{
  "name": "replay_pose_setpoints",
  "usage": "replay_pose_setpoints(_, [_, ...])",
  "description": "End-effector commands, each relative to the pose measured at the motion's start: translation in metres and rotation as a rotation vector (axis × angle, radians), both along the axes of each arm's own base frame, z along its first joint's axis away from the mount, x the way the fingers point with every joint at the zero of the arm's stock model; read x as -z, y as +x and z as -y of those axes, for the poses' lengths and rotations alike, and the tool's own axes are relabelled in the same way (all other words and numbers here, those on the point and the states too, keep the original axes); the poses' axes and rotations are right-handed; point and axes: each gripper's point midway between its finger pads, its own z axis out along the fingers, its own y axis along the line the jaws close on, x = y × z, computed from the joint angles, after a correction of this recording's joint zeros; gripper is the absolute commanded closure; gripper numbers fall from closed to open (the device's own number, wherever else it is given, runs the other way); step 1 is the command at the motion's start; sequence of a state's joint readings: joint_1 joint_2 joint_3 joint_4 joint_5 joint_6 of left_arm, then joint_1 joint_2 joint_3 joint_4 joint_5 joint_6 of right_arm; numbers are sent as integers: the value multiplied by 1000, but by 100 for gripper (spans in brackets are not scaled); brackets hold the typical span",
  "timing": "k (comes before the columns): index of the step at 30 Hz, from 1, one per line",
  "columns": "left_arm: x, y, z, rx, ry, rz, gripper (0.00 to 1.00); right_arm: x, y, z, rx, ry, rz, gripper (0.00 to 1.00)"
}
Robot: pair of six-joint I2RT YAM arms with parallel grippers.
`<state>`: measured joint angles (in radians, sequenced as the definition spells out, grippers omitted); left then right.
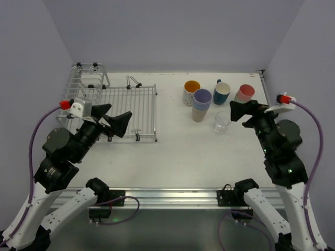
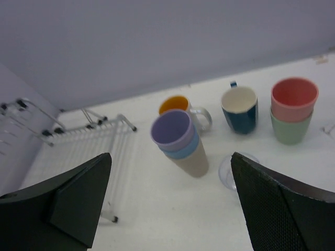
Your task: Unload the cups from the dish rack
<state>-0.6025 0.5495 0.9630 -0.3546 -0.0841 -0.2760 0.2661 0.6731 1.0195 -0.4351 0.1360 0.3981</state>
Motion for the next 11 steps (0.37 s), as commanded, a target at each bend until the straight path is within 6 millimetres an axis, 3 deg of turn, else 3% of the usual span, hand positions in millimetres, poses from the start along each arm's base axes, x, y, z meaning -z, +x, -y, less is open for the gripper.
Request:
replay_pose_setpoints(1, [-81, -21, -8, 31, -85, 178, 0, -90, -40, 7, -19, 112, 297, 1])
replay_pose_setpoints(2, [-100, -27, -15, 16, -108, 217, 0, -107, -58, 11, -20, 131, 361, 1])
replay_pose_setpoints(5, [-125, -37, -31, -23, -135, 282, 0, -121, -78, 17, -22, 144, 436, 1])
replay_pose_setpoints(7, [-131, -41, -36, -35, -140, 303, 0, -116, -78, 18, -18, 135, 433, 1])
replay_pose_setpoints(11, [-114, -31, -36, -69, -126, 264, 0, -99, -71, 11, -42, 121, 392, 1])
